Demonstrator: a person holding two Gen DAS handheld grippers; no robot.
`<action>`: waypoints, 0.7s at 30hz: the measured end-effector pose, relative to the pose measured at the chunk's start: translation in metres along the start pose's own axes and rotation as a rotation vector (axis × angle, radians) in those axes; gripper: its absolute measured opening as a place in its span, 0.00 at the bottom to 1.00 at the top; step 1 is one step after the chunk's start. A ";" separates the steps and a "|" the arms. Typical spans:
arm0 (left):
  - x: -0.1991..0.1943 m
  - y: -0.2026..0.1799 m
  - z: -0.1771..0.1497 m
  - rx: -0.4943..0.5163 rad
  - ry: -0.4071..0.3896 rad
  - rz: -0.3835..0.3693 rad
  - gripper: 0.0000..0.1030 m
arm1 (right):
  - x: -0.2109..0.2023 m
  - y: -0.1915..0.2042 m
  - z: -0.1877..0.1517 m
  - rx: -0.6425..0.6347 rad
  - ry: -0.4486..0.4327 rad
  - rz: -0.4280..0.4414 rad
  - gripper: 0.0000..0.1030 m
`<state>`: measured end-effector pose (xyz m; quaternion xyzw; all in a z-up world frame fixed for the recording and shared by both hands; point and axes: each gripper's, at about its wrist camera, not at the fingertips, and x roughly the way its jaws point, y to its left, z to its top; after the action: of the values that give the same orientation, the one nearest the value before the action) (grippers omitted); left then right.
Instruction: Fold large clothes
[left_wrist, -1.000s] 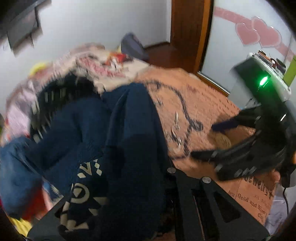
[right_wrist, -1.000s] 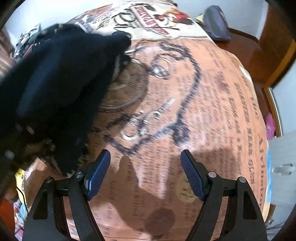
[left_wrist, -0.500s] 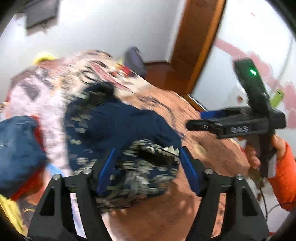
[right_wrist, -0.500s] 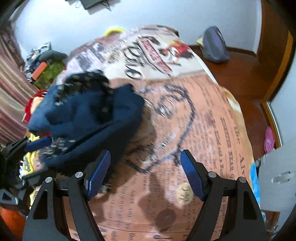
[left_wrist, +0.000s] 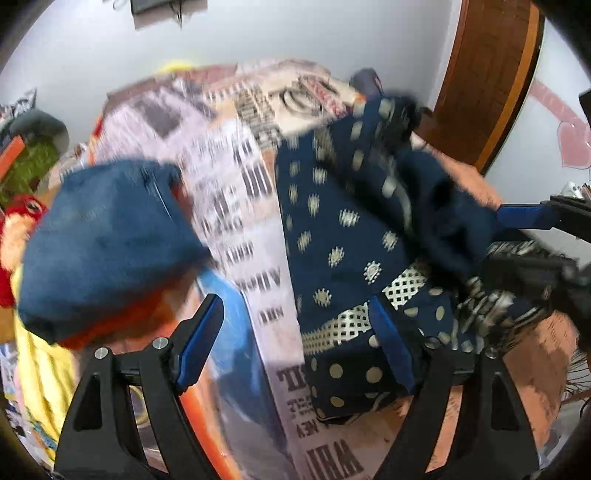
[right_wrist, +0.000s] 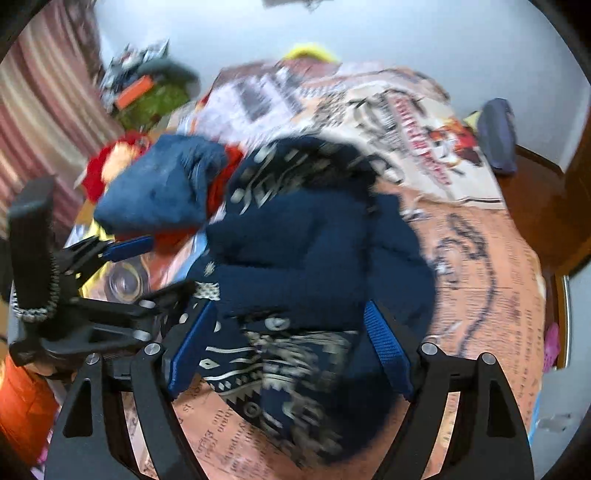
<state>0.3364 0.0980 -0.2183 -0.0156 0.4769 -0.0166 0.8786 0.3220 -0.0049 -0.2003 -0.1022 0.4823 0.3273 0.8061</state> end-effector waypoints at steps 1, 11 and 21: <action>0.004 0.002 -0.003 -0.017 0.000 -0.013 0.79 | 0.010 0.004 -0.002 -0.028 0.023 -0.022 0.77; 0.023 0.011 -0.007 -0.045 -0.007 -0.022 0.86 | 0.003 -0.081 -0.015 0.163 -0.001 -0.167 0.77; 0.019 0.009 -0.010 -0.054 -0.008 -0.006 0.86 | -0.044 -0.163 -0.047 0.436 -0.043 -0.213 0.77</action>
<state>0.3382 0.1056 -0.2398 -0.0408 0.4736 -0.0063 0.8798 0.3766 -0.1711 -0.2113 0.0308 0.5107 0.1310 0.8492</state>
